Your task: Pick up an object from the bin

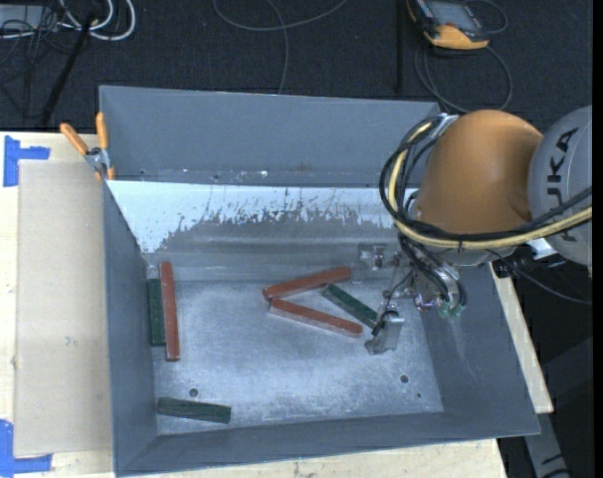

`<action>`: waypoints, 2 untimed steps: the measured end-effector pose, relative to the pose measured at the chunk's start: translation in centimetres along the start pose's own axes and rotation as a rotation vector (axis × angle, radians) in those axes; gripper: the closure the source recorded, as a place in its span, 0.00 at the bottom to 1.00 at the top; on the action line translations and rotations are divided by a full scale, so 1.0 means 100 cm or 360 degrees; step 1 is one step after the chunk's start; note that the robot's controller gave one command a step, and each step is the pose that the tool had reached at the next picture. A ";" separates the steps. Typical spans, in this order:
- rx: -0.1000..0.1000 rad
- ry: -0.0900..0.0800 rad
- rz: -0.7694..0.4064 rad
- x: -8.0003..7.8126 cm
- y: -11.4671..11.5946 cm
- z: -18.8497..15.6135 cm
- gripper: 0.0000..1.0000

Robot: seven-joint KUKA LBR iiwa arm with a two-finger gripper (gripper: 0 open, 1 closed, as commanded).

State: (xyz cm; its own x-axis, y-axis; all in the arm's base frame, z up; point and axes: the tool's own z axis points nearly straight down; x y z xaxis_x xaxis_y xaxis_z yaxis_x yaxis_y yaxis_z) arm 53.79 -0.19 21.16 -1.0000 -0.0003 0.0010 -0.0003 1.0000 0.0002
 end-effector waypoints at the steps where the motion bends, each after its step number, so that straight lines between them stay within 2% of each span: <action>1: -0.0002 0.0014 0.0042 0.014 0.042 0.101 0.00; 2: 0.0004 -0.0011 -0.0182 -0.061 -0.048 0.142 0.00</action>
Offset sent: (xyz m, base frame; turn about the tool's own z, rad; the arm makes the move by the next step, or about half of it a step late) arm -0.0111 0.0393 -0.0957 0.0298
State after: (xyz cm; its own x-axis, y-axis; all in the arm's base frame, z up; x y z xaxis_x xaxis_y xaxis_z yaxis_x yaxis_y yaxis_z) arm 59.92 -5.00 6.98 -0.9934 -0.1143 -0.0058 -0.1143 0.9934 -0.0023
